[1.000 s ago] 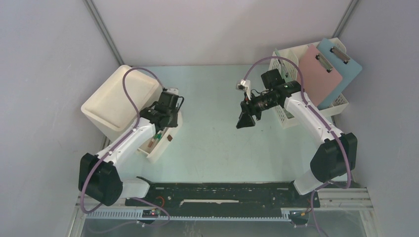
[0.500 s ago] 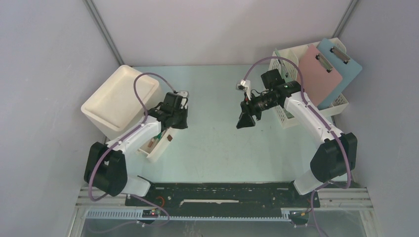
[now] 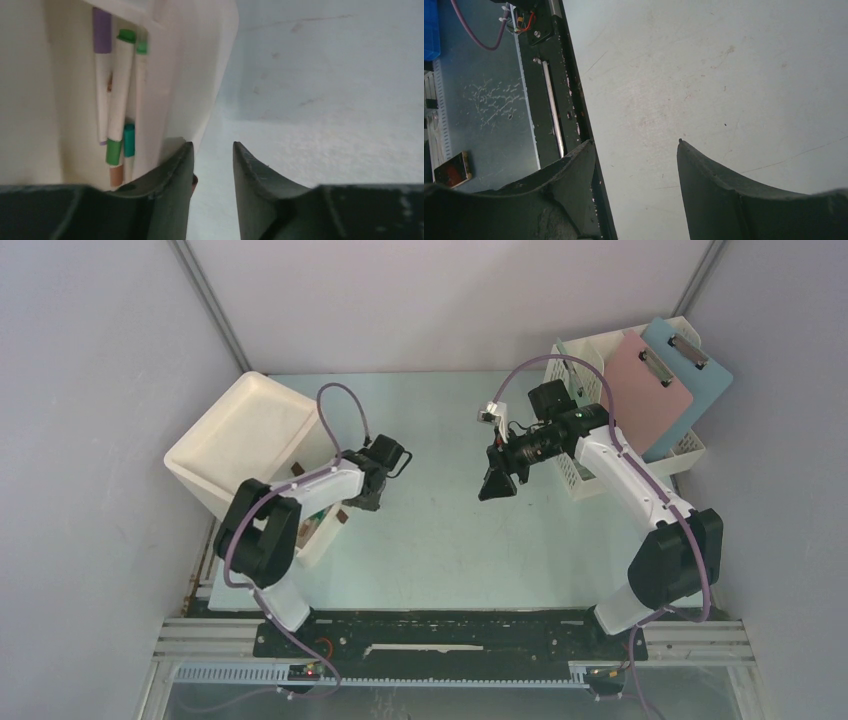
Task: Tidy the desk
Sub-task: Close the drawer in the storage box.
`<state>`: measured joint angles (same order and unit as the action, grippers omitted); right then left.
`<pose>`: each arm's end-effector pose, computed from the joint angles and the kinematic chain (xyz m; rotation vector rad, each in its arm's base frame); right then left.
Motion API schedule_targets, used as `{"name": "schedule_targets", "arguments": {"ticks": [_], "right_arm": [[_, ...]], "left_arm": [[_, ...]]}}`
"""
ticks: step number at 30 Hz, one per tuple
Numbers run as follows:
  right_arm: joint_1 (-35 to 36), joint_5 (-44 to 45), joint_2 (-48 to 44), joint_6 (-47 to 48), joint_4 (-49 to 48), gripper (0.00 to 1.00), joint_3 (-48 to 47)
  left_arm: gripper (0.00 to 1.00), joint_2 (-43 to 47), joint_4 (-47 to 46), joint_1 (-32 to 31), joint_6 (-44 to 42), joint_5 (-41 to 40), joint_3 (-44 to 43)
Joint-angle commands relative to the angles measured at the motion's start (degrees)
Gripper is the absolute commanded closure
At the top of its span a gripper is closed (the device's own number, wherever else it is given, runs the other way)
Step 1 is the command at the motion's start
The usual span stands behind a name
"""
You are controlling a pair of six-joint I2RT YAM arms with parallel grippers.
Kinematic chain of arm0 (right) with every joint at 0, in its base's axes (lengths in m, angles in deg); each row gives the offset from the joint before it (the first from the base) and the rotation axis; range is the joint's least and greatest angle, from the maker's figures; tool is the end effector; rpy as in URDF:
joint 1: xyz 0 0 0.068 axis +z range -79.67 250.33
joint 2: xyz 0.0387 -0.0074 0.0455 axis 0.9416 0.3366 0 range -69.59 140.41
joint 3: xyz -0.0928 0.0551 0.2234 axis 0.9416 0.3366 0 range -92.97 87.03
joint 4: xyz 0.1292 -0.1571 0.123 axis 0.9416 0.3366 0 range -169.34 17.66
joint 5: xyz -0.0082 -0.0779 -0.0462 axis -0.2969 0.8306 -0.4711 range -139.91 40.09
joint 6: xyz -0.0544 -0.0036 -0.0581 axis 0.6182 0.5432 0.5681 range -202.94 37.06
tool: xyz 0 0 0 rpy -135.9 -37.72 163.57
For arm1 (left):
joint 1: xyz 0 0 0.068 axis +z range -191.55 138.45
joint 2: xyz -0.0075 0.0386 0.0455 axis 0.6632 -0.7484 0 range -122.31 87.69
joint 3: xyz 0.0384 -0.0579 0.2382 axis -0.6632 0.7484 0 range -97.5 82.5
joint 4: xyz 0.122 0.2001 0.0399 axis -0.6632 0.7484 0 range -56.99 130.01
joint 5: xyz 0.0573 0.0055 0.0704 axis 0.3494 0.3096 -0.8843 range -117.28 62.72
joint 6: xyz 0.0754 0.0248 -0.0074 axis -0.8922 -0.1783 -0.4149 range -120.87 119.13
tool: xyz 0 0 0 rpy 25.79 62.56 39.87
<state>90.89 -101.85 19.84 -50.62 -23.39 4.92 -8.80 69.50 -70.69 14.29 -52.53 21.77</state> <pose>0.2575 0.1542 0.2795 -1.3070 2.0091 1.0957 0.2776 -0.1213 0.1412 0.2318 2.6567 0.3960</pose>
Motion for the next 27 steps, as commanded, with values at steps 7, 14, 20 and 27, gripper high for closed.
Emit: {"name": "schedule_targets", "arguments": {"ticks": [7, 14, 20, 27], "right_arm": [[-0.13, 0.03, -2.87, 1.17, -0.25, 0.31, 0.19], [-0.38, 0.0, -3.19, 1.29, -0.22, 0.31, 0.23], [-0.62, -0.07, -3.27, 1.35, -0.2, 0.31, 0.28], [-0.61, -0.13, -3.38, 1.64, -0.18, 0.31, 0.24]], "left_arm": [[0.16, -7.53, 4.69, 0.13, -2.72, -24.47, -6.69], [0.07, -9.74, 4.82, 1.54, -4.81, -26.24, -10.32], [0.07, -6.31, 4.91, 1.17, -4.92, -25.64, -11.07], [0.07, -0.2, 5.85, -1.59, -5.66, -27.79, -11.93]]}}
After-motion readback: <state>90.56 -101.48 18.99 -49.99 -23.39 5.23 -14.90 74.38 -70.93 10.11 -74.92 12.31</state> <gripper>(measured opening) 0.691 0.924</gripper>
